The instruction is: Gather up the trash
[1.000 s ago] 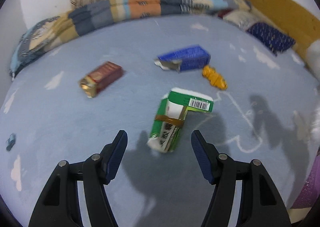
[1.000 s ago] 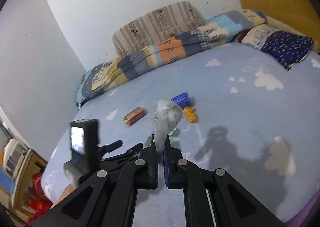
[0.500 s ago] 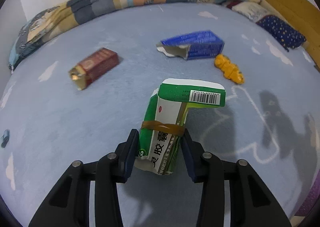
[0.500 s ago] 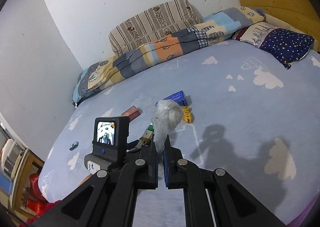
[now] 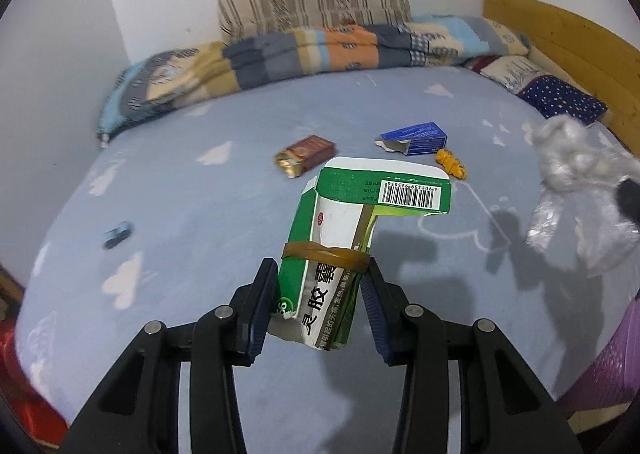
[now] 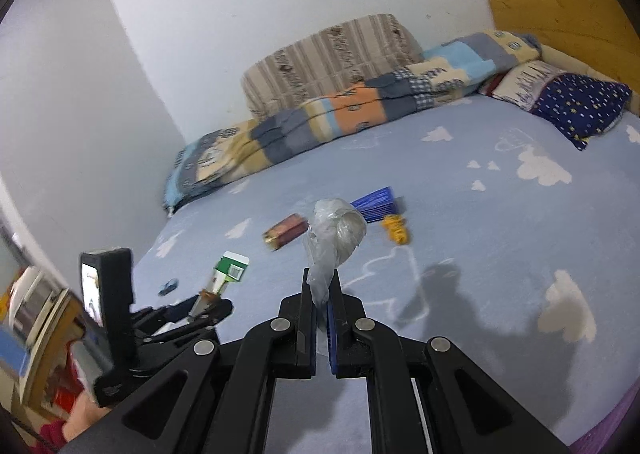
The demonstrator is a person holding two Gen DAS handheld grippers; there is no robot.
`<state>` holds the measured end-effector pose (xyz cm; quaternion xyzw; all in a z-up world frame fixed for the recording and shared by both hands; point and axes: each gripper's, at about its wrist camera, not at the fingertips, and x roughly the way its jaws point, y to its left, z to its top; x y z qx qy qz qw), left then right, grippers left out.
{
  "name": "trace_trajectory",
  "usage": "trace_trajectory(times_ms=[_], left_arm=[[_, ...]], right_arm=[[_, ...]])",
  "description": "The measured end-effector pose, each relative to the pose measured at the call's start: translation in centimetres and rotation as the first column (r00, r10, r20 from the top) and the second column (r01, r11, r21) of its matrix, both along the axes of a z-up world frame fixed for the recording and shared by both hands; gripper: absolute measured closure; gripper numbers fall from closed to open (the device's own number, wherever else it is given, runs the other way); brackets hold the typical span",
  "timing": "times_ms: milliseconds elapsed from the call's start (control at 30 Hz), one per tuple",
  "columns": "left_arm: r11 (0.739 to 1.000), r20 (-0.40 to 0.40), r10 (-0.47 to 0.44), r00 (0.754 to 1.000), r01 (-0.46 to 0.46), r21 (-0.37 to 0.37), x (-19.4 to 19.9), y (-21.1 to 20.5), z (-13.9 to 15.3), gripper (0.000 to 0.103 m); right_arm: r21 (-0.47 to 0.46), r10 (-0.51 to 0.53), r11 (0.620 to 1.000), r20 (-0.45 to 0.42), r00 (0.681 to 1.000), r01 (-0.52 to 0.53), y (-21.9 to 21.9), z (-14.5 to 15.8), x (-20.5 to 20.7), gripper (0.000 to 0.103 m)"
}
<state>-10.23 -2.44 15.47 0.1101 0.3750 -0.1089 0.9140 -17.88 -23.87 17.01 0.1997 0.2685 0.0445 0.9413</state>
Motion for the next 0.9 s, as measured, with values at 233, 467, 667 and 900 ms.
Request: trace_trajectory(times_ms=[233, 467, 667, 900], left_arm=[[0.997, 0.098, 0.07, 0.993, -0.066, -0.035, -7.2, 2.9, 1.8, 0.062], [0.996, 0.164, 0.092, 0.982, -0.088, -0.036, -9.7, 3.4, 1.1, 0.062], [0.996, 0.153, 0.09, 0.984, -0.085, -0.039, -9.5, 3.8, 0.6, 0.062], [0.995, 0.16, 0.096, 0.982, -0.091, -0.04, -9.4, 3.8, 0.3, 0.062]], right_arm=[[-0.033, 0.066, 0.997, -0.001, 0.998, -0.066, 2.9, -1.1, -4.2, 0.099], [-0.087, 0.101, 0.991, 0.025, 0.995, -0.099, 4.6, -1.4, -6.7, 0.099], [-0.134, 0.117, 0.985, 0.039, 0.992, -0.111, 5.5, -1.4, -7.2, 0.099], [-0.134, 0.108, 0.986, 0.032, 0.994, -0.102, 5.5, -1.7, -6.9, 0.099]])
